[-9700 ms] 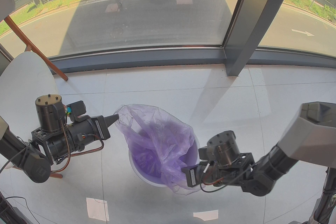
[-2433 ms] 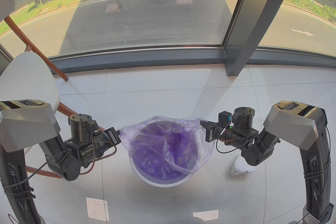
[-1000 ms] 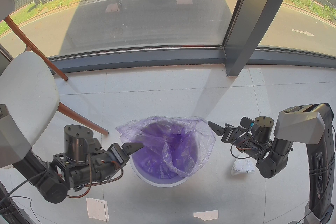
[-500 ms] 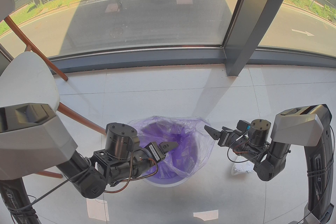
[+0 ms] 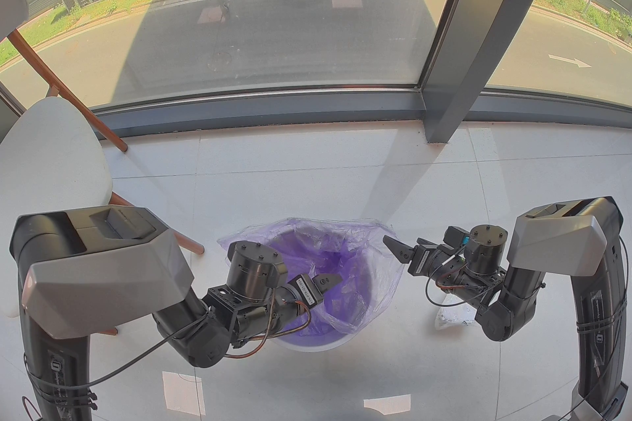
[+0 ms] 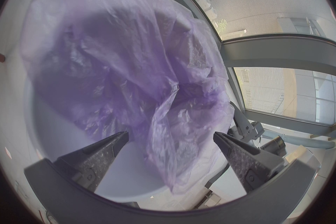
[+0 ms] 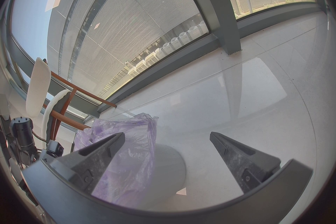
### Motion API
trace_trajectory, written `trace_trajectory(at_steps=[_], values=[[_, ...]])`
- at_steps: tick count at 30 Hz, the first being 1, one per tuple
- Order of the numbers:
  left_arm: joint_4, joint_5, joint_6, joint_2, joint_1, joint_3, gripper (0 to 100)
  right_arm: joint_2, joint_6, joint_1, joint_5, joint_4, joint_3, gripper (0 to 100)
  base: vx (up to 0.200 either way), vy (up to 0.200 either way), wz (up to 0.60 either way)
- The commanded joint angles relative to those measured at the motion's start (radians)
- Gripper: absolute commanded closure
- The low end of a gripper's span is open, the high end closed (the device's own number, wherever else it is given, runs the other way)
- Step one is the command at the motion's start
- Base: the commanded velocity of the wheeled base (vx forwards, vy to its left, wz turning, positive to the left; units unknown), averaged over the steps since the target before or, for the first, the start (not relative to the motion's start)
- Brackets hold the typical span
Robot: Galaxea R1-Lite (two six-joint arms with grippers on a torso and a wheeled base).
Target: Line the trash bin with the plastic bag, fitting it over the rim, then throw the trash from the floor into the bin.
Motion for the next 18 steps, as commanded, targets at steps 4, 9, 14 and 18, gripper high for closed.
trace_trajectory(at_steps=[4, 9, 14, 18], values=[[0.094, 0.028, 0.008, 0.078, 0.0, -0.133, 100, -0.004, -0.02, -0.011, -0.014, -0.006, 0.0, 0, 0.0, 0.0, 0.0], [0.105, 0.066, 0.013, 0.081, 0.003, -0.129, 100, -0.007, -0.021, -0.009, -0.014, -0.006, 0.0, 0, 0.0, 0.0, 0.0], [0.095, 0.068, 0.013, 0.074, 0.003, -0.085, 100, -0.004, -0.02, -0.008, -0.034, -0.006, 0.003, 0, 0.0, 0.0, 0.0], [0.106, 0.072, 0.014, -0.021, 0.006, -0.039, 100, -0.007, -0.02, -0.009, -0.042, -0.006, 0.005, 0, 0.0, 0.0, 0.0]])
